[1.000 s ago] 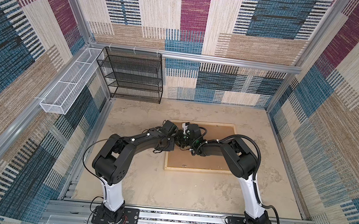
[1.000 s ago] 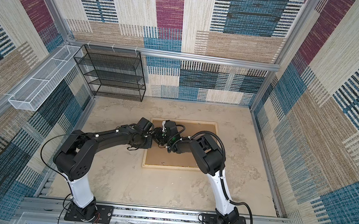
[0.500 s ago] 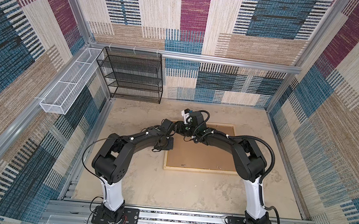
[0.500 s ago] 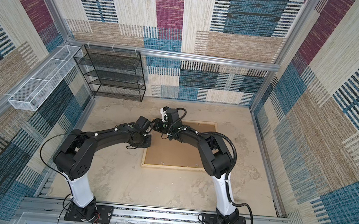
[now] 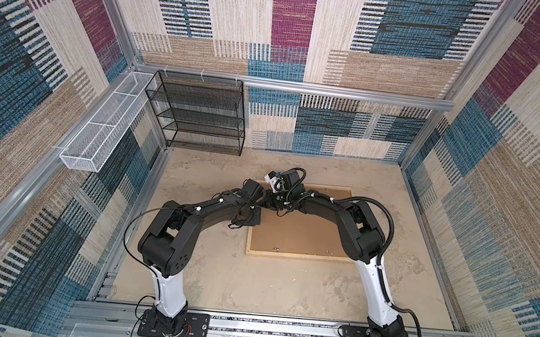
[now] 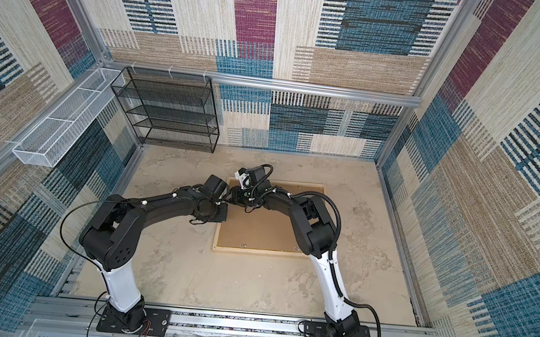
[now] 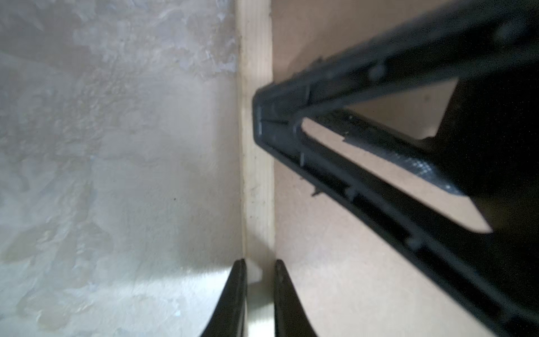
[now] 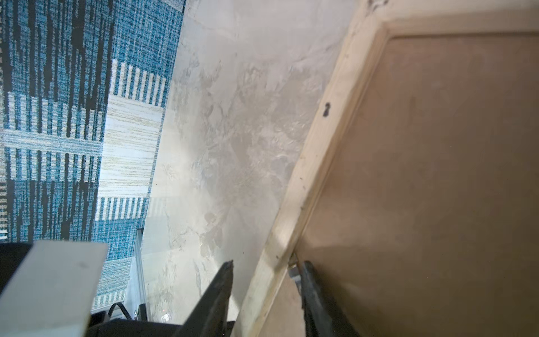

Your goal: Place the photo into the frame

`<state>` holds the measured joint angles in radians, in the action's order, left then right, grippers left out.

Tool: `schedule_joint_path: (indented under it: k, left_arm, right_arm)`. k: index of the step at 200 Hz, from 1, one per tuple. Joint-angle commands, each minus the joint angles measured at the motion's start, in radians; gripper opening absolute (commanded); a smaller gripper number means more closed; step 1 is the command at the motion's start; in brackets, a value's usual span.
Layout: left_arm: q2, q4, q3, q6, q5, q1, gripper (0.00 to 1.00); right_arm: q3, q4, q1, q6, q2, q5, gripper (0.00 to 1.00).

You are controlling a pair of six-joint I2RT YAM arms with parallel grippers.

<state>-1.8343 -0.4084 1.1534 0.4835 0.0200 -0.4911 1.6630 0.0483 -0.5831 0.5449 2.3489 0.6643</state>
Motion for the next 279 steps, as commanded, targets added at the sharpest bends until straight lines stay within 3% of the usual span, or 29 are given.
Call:
schedule_joint_path:
  k: [1,68,169,279]
  left_arm:
    - [-0.013,-0.020,-0.006,-0.042,-0.049,0.000,0.11]
    - [-0.020,-0.020,-0.006,-0.044,-0.059,0.000,0.10]
    - [-0.037,-0.038,0.010,-0.054,-0.057,0.000,0.09]
    - [-0.039,-0.054,0.024,-0.057,-0.067,0.000,0.09]
  right_arm:
    - [-0.012,0.023,-0.006,-0.010,0.012,0.075,0.41]
    - [0.006,0.015,-0.003,-0.036,0.061,0.110,0.41]
    - [0.106,0.233,0.020,-0.280,0.109,0.181,0.40]
    - [0.194,0.194,0.065,-0.227,0.163,0.174,0.40]
